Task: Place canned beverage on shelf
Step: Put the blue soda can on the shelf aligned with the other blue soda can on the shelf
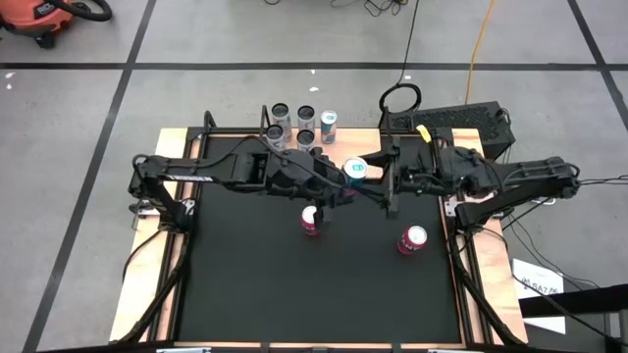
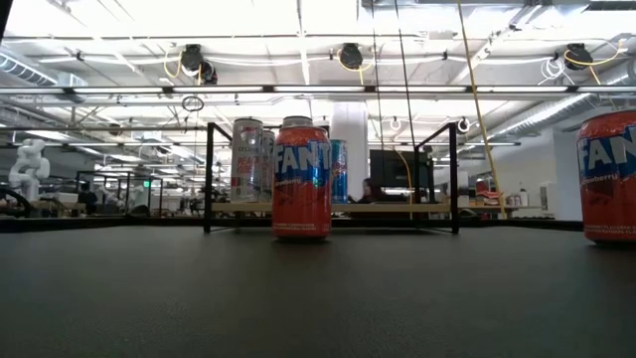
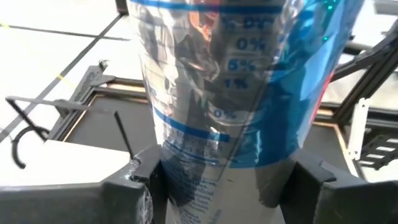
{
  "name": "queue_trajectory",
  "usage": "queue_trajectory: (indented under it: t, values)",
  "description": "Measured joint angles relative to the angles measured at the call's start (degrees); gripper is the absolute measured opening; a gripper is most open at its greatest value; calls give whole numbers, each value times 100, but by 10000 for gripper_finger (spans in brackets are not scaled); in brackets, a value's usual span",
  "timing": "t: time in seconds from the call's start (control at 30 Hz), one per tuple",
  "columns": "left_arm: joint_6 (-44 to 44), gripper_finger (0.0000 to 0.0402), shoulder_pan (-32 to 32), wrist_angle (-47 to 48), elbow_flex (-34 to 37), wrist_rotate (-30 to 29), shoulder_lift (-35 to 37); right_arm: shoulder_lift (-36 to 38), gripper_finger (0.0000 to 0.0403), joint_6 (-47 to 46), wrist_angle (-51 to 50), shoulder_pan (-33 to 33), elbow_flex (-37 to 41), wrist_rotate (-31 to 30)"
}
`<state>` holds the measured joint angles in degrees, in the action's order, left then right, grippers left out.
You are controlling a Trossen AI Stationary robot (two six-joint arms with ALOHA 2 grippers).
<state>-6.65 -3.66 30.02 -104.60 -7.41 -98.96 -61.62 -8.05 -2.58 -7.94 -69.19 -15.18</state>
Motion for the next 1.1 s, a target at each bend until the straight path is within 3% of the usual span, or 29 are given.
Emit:
queue_trajectory:
  t: [0.13, 0.33, 0.73, 0.93, 1.1]
  values:
    - [215, 212, 61, -5, 0, -35, 0, -187, 308, 150, -764, 96, -504, 20]
    - [307, 215, 155, -11, 0, -38, 0, -497, 302, 166, -1035, 292, -807, 343]
    - [574, 216, 264, 382, 0, -77, 2, -444, 263, 139, -1074, 535, -829, 374]
    - [598, 217, 319, 392, 0, -37, 2, -444, 220, 13, -1217, 617, -833, 391]
    - [593, 219, 409, 415, 0, 39, 2, -442, 217, -154, -1491, 648, -834, 331]
